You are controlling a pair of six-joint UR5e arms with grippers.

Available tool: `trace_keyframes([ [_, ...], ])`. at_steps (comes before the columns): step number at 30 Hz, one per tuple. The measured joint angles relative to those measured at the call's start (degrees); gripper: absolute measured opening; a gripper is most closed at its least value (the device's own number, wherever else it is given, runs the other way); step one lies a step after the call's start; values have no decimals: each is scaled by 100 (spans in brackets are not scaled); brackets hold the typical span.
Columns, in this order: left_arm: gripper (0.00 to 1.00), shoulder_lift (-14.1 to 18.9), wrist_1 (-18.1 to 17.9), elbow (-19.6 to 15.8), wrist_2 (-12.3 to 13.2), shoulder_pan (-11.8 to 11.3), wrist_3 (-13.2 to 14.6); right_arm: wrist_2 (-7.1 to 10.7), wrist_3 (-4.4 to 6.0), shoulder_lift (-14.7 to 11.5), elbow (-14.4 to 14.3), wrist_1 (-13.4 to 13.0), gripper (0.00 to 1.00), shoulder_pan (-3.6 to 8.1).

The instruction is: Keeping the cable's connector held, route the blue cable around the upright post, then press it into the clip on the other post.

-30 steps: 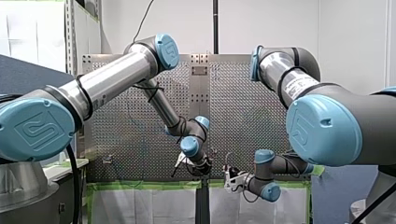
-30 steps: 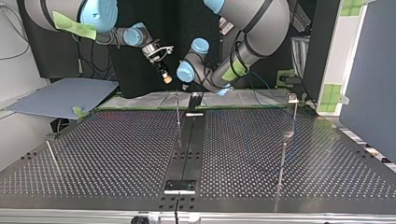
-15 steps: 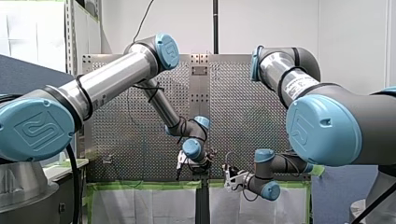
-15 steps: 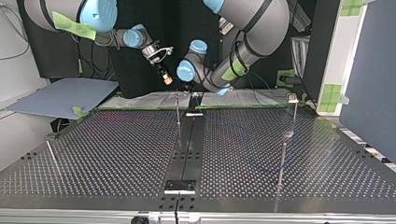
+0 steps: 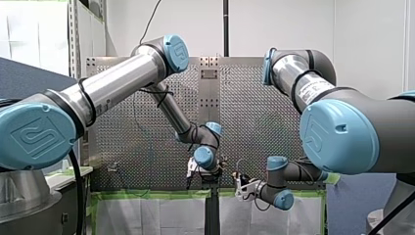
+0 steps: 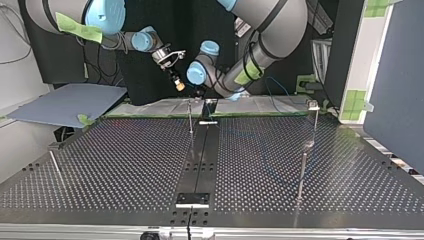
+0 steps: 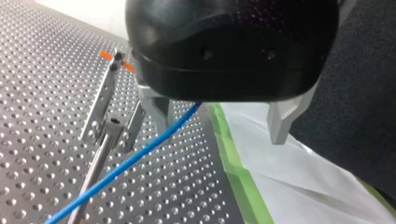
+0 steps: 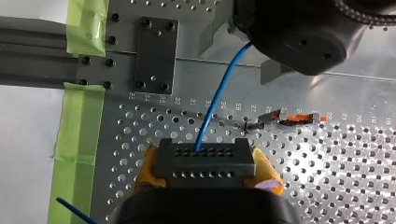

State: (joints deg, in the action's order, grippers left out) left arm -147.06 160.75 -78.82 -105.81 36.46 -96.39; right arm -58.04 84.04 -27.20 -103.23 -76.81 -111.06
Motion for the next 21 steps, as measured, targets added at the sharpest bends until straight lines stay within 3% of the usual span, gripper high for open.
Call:
trace_keyframes([
  [1,100,-1,0,0,-18,15,6,-2,0,0,0,1,0,0],
  [2,84,-1,0,-1,-41,25,9,-7,0,0,0,5,0,0],
  [3,84,-1,0,-2,-73,34,11,-9,0,0,0,9,0,0],
  [5,57,0,1,-3,-165,53,13,-13,0,0,0,17,0,0],
  [6,57,1,2,-2,-209,61,14,-16,0,0,2,19,0,0],
  [8,36,0,7,-1,-315,75,6,-20,0,0,1,23,0,0],
  [9,36,1,12,-1,-359,80,2,-21,0,-1,1,23,0,0],
  [11,21,1,40,-1,-463,86,0,-23,0,0,1,24,0,0],
  [12,21,1,56,-2,-507,88,3,-23,0,-1,1,25,0,0],
  [14,5,1,89,-2,-613,89,16,-24,0,-1,2,25,0,0],
  [21,5,2,120,-5,-946,96,50,-29,0,0,79,90,0,6],
])
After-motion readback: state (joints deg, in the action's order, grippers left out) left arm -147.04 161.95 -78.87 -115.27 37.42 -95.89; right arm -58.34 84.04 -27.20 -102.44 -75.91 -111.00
